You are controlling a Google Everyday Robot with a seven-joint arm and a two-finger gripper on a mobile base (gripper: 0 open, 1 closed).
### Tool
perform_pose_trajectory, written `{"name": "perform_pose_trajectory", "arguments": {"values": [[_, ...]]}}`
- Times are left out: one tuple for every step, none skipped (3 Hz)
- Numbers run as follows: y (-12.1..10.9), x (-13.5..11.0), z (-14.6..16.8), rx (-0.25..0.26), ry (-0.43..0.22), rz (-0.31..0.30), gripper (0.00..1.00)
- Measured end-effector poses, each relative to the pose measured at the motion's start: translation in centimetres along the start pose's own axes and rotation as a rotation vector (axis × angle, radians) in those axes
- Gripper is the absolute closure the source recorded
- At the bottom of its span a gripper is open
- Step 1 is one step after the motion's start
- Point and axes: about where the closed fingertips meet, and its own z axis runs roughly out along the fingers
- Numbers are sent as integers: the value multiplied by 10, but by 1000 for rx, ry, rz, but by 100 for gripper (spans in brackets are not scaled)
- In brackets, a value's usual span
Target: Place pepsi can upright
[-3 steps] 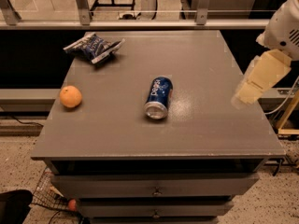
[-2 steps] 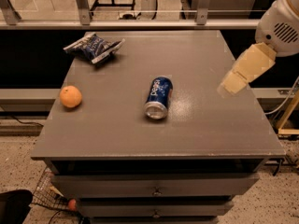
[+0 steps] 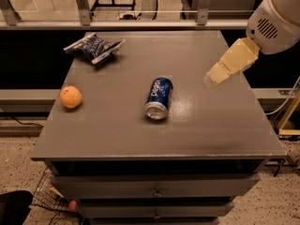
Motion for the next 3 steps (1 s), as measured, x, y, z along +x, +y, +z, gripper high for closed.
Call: {"name": "perform_pose_trajectory", "arguments": {"values": [[0,0,0,0,-1,-2,0],[0,-7,5,-28,14,79,0],[-2,-23,17,-58,86,244,0]]}}
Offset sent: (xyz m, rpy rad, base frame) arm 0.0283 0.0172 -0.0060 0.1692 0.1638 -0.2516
